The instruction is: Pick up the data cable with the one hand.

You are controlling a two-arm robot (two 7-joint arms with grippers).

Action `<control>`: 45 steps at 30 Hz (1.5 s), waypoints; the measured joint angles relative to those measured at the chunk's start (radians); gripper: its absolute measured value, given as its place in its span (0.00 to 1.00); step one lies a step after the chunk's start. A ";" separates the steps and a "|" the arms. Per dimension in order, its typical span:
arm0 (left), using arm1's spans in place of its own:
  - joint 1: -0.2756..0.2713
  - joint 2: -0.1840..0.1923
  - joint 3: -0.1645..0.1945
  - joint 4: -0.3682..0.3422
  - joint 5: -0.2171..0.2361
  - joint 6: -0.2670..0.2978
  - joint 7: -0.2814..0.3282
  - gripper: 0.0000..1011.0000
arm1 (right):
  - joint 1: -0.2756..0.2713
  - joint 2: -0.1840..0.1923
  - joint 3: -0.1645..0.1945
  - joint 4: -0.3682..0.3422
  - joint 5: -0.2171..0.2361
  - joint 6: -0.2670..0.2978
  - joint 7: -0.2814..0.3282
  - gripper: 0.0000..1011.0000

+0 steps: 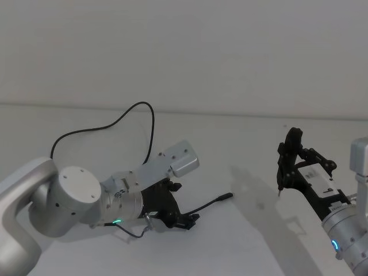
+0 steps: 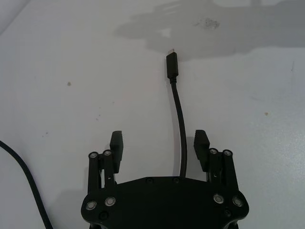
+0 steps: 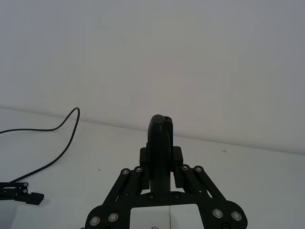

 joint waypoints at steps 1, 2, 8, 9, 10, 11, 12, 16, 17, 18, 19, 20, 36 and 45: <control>0.000 -0.002 0.001 0.002 0.001 0.001 0.001 0.91 | 0.000 0.000 0.000 0.000 0.000 0.000 0.000 0.27; -0.001 -0.003 0.001 0.003 0.002 0.001 0.001 0.90 | 0.000 0.000 0.000 0.000 0.000 0.000 0.000 0.27; -0.002 -0.010 0.002 0.009 0.005 0.003 0.003 0.73 | 0.000 0.000 0.000 0.000 0.000 0.000 0.000 0.27; -0.002 -0.010 0.002 0.010 0.006 0.004 0.003 0.71 | 0.000 0.000 0.000 0.000 0.000 0.000 0.000 0.27; -0.002 -0.011 0.002 0.011 0.006 0.004 0.004 0.65 | 0.000 0.000 0.000 0.000 0.000 0.000 0.000 0.27; -0.002 -0.012 0.003 0.012 0.007 0.004 0.004 0.63 | 0.000 0.000 0.000 0.000 0.000 0.000 0.000 0.27; -0.002 -0.012 0.003 0.012 0.007 0.004 0.004 0.61 | 0.000 0.000 0.000 0.000 0.000 0.000 0.000 0.27; -0.002 -0.014 0.003 0.015 0.008 0.005 0.005 0.45 | 0.000 0.000 0.000 0.000 0.000 0.000 0.000 0.27; -0.002 -0.014 0.003 0.015 0.009 0.005 0.005 0.43 | 0.000 0.000 0.000 0.000 0.000 0.000 0.000 0.27; -0.002 -0.014 0.003 0.015 0.009 0.005 0.005 0.41 | 0.000 0.000 0.000 0.000 0.000 0.000 0.000 0.27; -0.003 -0.015 0.003 0.016 0.009 0.005 0.005 0.35 | 0.000 0.000 0.000 0.000 0.000 0.000 0.000 0.27; -0.003 -0.015 0.004 0.016 0.009 0.006 0.005 0.33 | 0.000 0.000 0.000 0.000 0.000 0.000 0.000 0.27; -0.003 -0.017 0.004 0.018 0.010 0.007 0.007 0.05 | 0.000 0.000 0.000 0.000 0.000 0.000 0.000 0.27; 0.004 -0.014 0.000 0.011 0.013 -0.011 0.008 0.05 | -0.008 0.003 0.006 -0.018 0.000 -0.012 0.010 0.27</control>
